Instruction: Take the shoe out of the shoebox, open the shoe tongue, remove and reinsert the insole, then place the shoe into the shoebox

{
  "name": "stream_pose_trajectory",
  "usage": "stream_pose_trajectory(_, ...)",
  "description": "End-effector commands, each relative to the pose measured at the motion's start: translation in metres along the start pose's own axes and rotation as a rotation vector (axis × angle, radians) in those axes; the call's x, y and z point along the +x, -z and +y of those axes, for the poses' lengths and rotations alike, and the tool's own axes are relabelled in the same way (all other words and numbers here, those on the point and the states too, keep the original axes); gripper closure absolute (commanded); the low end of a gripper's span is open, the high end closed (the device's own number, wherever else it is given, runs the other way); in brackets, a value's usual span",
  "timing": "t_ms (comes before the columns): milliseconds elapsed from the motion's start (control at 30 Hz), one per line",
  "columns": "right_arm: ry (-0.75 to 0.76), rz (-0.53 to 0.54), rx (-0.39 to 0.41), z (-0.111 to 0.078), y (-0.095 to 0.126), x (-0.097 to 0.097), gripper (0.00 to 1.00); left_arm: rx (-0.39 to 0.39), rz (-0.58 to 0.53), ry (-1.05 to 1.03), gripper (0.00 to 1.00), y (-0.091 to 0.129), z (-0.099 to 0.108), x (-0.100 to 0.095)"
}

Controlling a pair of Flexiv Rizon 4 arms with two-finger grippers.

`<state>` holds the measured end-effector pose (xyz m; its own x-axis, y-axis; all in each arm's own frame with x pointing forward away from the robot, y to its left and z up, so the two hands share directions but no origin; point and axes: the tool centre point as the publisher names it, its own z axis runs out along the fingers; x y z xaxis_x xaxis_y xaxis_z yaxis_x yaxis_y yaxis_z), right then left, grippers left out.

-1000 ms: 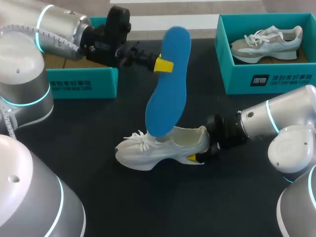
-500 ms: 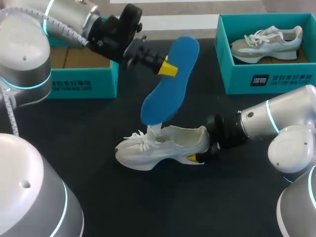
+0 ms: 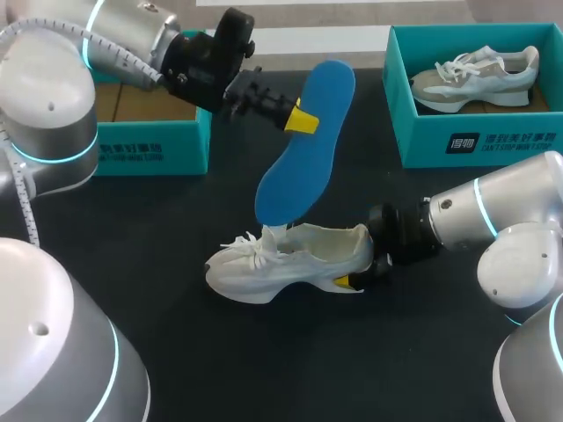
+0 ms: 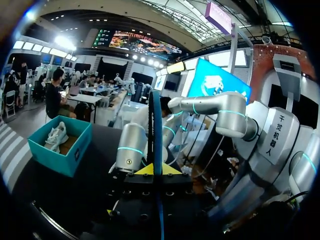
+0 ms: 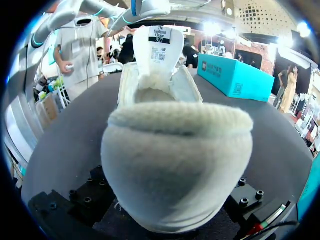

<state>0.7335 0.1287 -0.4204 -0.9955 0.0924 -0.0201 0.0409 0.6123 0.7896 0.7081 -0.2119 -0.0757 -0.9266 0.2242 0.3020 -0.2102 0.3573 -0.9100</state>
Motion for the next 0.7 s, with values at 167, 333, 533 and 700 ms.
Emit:
stream_pose_trajectory(167, -0.001, -0.003, 0.004, -0.001, -0.003, 0.000, 1.00, 0.050, 0.005, 0.060, 1.00, 0.000, -0.001, 0.006)
stream_pose_trajectory(333, -0.001, -0.003, 0.004, -0.001, -0.003, 0.000, 1.00, 0.190, 0.017, 0.210, 1.00, 0.002, -0.016, 0.033)
stream_pose_trajectory(533, -0.001, -0.003, 0.004, -0.001, -0.003, 0.000, 1.00, 0.353, 0.073, 0.402, 1.00, 0.006, -0.032, 0.051)
stream_pose_trajectory(700, -0.001, -0.003, 0.004, -0.001, -0.003, 0.000, 1.00, 0.414, 0.073, 0.565, 1.00, 0.011, -0.042, 0.062)
